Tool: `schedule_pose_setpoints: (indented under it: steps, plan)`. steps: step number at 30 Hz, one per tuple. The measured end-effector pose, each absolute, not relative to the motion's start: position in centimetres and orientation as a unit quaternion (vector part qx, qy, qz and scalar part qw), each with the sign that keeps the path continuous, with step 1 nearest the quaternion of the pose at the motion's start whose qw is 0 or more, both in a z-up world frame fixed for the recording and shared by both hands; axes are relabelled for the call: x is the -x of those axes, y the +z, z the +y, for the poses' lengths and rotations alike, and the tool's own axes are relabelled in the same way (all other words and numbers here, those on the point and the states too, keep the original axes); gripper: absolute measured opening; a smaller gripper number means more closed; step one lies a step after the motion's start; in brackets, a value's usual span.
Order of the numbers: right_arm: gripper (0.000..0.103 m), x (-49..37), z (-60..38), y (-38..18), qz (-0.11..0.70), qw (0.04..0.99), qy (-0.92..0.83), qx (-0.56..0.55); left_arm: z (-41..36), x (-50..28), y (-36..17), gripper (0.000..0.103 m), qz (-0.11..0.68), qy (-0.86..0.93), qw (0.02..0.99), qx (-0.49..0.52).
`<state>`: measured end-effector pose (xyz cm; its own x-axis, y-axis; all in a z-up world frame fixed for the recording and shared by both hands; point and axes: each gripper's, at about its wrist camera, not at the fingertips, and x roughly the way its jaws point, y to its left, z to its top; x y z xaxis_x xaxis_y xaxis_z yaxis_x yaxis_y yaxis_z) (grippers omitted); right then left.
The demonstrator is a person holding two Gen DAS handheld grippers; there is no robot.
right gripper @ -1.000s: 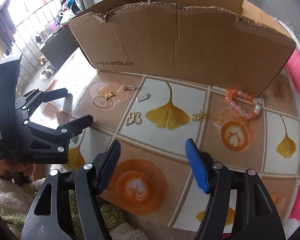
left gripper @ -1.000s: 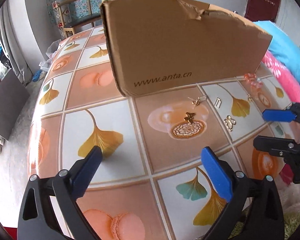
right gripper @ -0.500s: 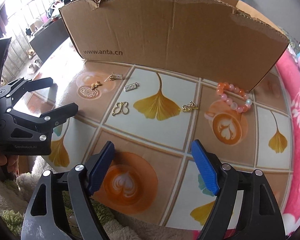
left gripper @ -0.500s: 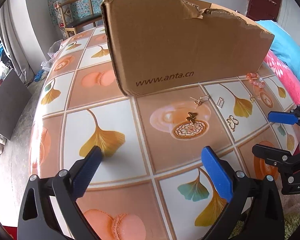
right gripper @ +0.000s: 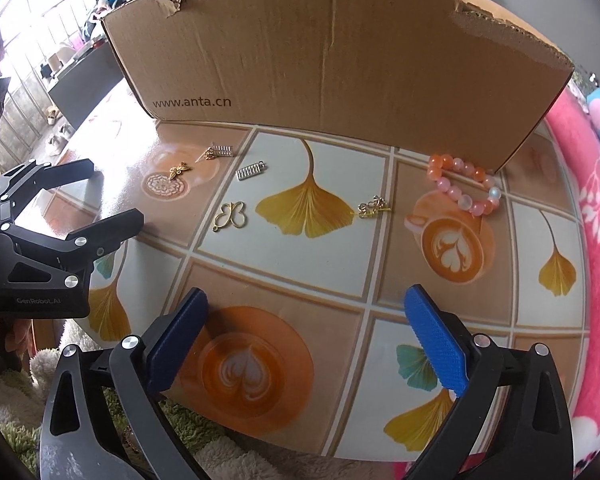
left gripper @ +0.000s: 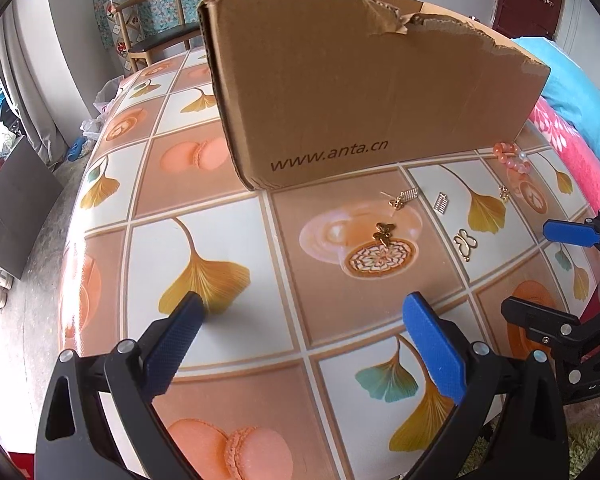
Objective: Organize jewelry
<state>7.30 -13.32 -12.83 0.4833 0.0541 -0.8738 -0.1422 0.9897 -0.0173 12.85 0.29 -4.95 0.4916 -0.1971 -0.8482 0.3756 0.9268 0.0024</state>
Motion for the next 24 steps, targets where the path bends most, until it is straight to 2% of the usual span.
schedule_pose_setpoints:
  steps: [24]
  plan:
    - [0.095,-7.4,-13.6,-12.96,0.499,0.864,0.054,0.046,0.42,-12.9,-4.98,0.098,0.484,-0.17,0.853,-0.098]
